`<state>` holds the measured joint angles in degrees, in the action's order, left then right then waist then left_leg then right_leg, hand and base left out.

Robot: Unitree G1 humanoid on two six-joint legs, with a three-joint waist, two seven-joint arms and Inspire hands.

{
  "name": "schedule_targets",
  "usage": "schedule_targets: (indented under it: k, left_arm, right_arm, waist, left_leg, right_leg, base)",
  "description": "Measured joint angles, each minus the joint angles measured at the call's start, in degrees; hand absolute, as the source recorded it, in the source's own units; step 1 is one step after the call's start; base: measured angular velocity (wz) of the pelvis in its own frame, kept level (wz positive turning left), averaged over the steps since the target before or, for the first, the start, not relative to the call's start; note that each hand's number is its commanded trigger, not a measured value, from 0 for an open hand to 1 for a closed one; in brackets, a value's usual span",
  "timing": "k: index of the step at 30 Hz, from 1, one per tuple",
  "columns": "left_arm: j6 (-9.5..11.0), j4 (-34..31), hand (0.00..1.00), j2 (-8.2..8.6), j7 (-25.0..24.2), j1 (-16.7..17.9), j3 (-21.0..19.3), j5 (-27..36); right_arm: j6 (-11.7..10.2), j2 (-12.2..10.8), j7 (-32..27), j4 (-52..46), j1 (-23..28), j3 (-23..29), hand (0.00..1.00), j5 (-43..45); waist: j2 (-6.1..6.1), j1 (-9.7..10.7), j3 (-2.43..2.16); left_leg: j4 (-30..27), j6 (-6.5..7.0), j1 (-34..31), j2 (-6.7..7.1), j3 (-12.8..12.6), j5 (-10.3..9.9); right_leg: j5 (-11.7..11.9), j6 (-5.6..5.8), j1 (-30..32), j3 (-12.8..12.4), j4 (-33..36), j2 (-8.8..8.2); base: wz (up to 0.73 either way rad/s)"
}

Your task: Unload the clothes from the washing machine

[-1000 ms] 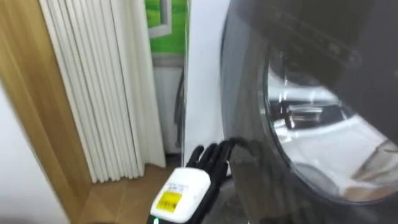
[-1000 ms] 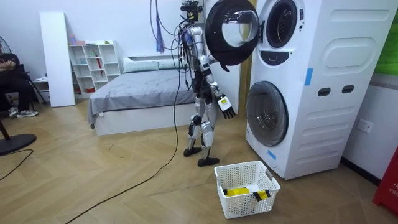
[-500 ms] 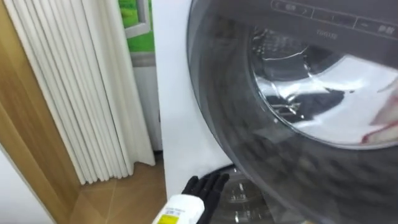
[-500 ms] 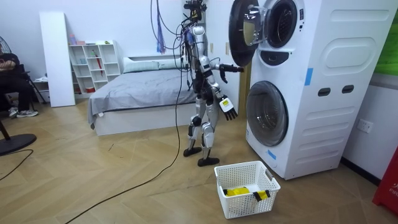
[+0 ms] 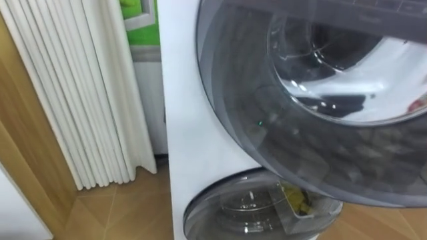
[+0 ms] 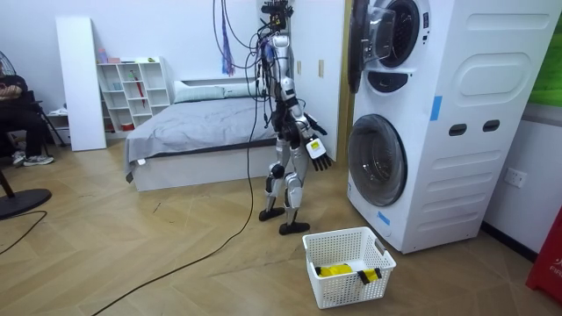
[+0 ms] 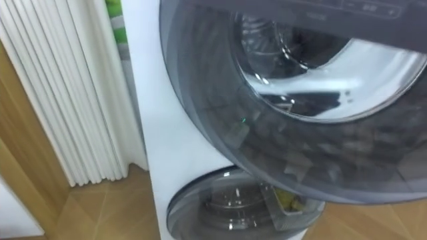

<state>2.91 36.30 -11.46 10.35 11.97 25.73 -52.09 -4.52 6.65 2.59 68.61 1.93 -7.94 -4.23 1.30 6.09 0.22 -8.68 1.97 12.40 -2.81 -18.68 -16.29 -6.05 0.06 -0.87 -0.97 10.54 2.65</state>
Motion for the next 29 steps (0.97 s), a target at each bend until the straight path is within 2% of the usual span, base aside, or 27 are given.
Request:
schedule_targets:
  k: [5,6,8,9,13,15,20,23,27,28,29]
  left_arm:
    - [-1.45,0.57,0.0,0.95,1.08,-3.57,0.17,-0.08]
    - [-1.54,0.32,0.0,1.37,1.86,-4.68,0.1,0.01]
    - [-1.69,-1.97,0.0,1.81,2.38,-6.39,-0.38,0.43]
    - [-1.65,-5.42,0.0,1.88,3.14,-6.72,-1.5,1.45]
    - [0.37,-15.32,0.0,1.91,6.87,-7.07,-4.79,5.26]
    - [1.37,-17.74,0.0,1.85,6.98,-7.1,-6.12,5.44]
    - [1.71,-19.33,0.0,1.49,6.22,-5.87,-6.61,7.64]
    - [1.69,-14.37,0.0,1.57,4.22,-5.38,-6.71,10.91]
    - [-0.27,3.64,0.0,2.18,1.99,-5.42,-7.98,16.0]
    - [-0.46,9.58,0.0,2.47,1.68,-5.36,-9.46,17.6]
    - [-0.51,12.55,0.0,2.58,1.69,-5.36,-10.45,18.94]
  right_arm:
    - [0.37,-0.04,-0.55,0.02,-0.73,-0.93,0.0,-0.74]
    - [0.36,-0.05,-0.99,-0.01,-0.73,-0.91,0.0,-1.03]
    - [0.35,-0.05,-1.88,-0.04,-0.82,-0.93,0.0,-1.6]
    - [0.34,-0.1,-2.4,-0.07,-0.84,-0.84,0.0,-2.29]
    - [0.35,-0.13,-2.39,-1.08,-0.51,-0.71,0.0,-2.08]
    - [0.32,-0.29,-2.18,-1.14,-0.53,0.43,0.0,-1.84]
    - [0.45,-0.29,-1.15,-1.01,-0.29,0.78,0.0,-1.97]
    - [0.97,-0.28,-0.64,-1.05,0.43,1.8,0.0,-2.12]
    - [2.21,-0.28,-0.51,-2.06,2.04,3.07,0.0,-4.32]
    - [2.45,-0.39,-0.45,-2.08,2.44,3.73,0.0,-5.42]
    - [2.71,-0.43,-0.4,-2.03,2.52,4.04,0.0,-5.89]
  waist:
    - [-0.41,0.22,0.2]
    - [-0.6,0.32,0.1]
    - [-1.19,0.38,0.21]
    - [-1.53,0.3,0.3]
    - [-2.23,0.2,0.13]
    - [-2.19,0.18,0.1]
    - [-1.57,0.12,-0.09]
    - [-1.02,-0.42,-0.15]
    - [-1.24,-0.69,-0.27]
    - [-1.18,-0.83,-0.23]
    - [-1.2,-0.86,-0.22]
  left_leg:
    - [0.0,0.03,-1.1,0.02,0.0,0.01]
    - [0.0,0.03,-1.09,0.0,0.01,0.02]
    - [-0.02,0.02,-1.09,-0.05,0.01,0.02]
    - [-0.06,0.01,-1.09,-0.07,-0.02,0.02]
    - [-0.17,-0.16,-1.22,-0.33,0.04,0.12]
    - [-0.19,-0.26,-1.36,-0.43,0.14,0.18]
    - [-0.25,-0.59,-1.76,-0.54,1.47,0.4]
    - [-0.24,-0.72,-1.44,-0.71,1.61,0.48]
    - [-0.04,-0.78,-1.0,-0.76,1.42,0.5]
    - [0.03,-0.8,-1.0,-0.79,1.42,0.51]
    - [0.08,-0.82,-0.97,-0.84,1.39,0.52]
  right_leg:
    - [0.23,0.08,0.66,0.07,0.03,-0.08]
    - [0.25,0.06,0.62,0.04,-0.01,-0.07]
    - [0.26,0.04,0.64,-0.07,-0.04,-0.04]
    - [0.28,0.01,0.75,-0.14,-0.04,0.07]
    - [0.29,-0.09,0.73,-0.03,-0.14,0.29]
    - [0.34,-0.24,0.77,0.1,-0.27,0.36]
    - [0.47,-0.61,0.37,1.32,-0.92,0.28]
    - [0.48,-0.74,-0.07,1.64,-1.12,0.35]
    - [0.68,-0.97,-0.24,1.55,-1.76,0.51]
    - [0.7,-1.01,-0.19,1.49,-1.77,0.58]
    - [0.71,-1.03,-0.2,1.48,-1.77,0.61]
  base:
    - [0.01]
    - [0.0]
    - [-0.02]
    - [-0.04]
    - [-0.01]
    - [0.04]
    - [0.12]
    - [0.06]
    - [-0.03]
    - [-0.04]
    - [0.0]
